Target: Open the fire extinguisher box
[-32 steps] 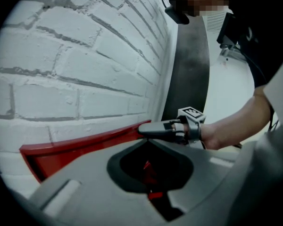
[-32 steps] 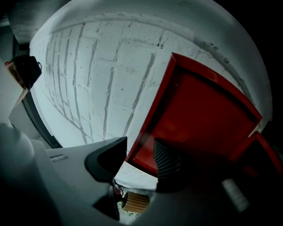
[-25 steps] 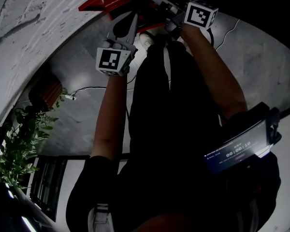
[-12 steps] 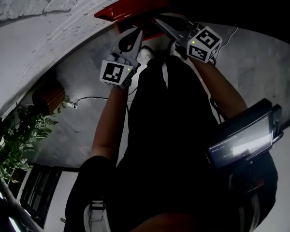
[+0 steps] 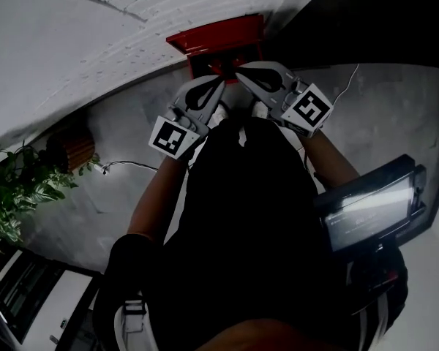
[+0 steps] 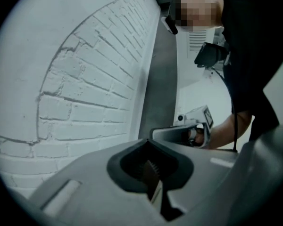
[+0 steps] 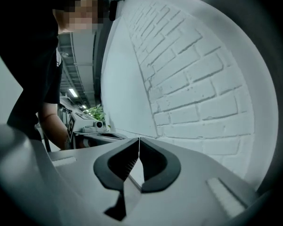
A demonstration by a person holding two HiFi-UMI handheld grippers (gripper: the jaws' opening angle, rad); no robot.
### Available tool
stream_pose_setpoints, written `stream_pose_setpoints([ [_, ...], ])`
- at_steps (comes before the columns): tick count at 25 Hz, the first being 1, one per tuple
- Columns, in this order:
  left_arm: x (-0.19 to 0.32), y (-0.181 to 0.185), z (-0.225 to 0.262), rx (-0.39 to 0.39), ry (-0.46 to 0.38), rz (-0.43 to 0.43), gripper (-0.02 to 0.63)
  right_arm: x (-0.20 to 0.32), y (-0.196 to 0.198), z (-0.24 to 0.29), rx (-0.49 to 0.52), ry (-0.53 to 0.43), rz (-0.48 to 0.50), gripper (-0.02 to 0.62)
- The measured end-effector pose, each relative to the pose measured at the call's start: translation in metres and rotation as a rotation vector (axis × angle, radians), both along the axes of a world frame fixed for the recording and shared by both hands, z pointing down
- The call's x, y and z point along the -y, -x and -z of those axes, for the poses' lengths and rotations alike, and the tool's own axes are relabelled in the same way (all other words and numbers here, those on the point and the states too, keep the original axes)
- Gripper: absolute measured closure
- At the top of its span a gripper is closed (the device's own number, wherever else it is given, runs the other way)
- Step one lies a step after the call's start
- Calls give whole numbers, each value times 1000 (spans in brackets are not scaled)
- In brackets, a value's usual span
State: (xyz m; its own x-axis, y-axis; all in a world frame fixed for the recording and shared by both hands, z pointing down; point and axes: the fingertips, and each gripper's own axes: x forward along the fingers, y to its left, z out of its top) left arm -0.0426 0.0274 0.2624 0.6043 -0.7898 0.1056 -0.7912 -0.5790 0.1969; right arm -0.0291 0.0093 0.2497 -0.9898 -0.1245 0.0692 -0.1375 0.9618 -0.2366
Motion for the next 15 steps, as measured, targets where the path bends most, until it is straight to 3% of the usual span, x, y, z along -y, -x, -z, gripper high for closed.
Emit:
stream_pose_setpoints([
  [7,-22,4,40,-4,-25,34,603,-20,3,56,4,-72,86,583],
  [10,-34,7,57,-26,-81,45,603,-34,3,76,4,-67,94,583],
  [15,-30,15,61,-31,-87,64,603,-43,10,72,-11,-66,134,583],
])
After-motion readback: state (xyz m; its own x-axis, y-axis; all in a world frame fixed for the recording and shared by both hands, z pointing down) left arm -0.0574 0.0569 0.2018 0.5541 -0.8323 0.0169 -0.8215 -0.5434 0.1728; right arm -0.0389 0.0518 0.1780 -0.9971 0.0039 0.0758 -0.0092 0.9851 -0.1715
